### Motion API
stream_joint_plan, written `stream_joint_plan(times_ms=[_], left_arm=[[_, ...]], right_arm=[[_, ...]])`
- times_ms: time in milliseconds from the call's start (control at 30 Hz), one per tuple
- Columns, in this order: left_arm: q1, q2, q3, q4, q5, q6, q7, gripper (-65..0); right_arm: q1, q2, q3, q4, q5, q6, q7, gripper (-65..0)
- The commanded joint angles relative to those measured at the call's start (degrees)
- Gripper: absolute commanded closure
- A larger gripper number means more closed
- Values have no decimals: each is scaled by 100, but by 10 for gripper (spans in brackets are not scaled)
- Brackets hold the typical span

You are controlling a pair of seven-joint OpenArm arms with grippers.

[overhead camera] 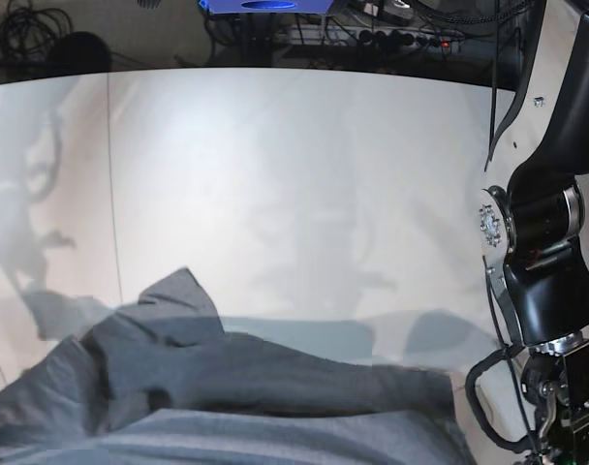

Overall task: Layout the t-shirt on the table in an organized manner, then fold the t-shirt properly
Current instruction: 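Lift the grey shirt with both grippers and swing it over the table, then lower the shirt flat onto the table, holding its edge with both grippers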

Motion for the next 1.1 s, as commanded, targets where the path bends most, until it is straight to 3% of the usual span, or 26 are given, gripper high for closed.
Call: stream_joint_plan(times_ms=[0, 267, 433, 600, 700, 900, 1067], left_arm=[[-379, -72, 41, -51, 1, 60, -250, 0], [-1293, -46, 59, -939, -34, 60, -593, 0], [-1434, -46, 59, -342, -52, 60, -356, 0], [-98, -90, 59, 1197, -52, 33, 286, 0], [1054, -204, 59, 1944, -52, 33, 312, 0], [2918, -195, 59, 2234, -52, 33, 119, 0], [3665, -187, 59, 1777, -43, 33, -277, 0]], right_arm=[[383, 174, -55, -90, 62, -38, 298, -3], [1359, 341, -354, -679, 62, -38, 640, -3], [1543, 490, -310, -64, 97, -38, 394, -3], [242, 508, 7, 1809, 97, -38, -810, -2], [-936, 112, 473, 2591, 97, -38, -1171, -2], [-2738, -758, 1035, 2556, 97, -38, -1091, -2], [-3459, -1075, 1035, 1993, 79, -38, -687, -2]])
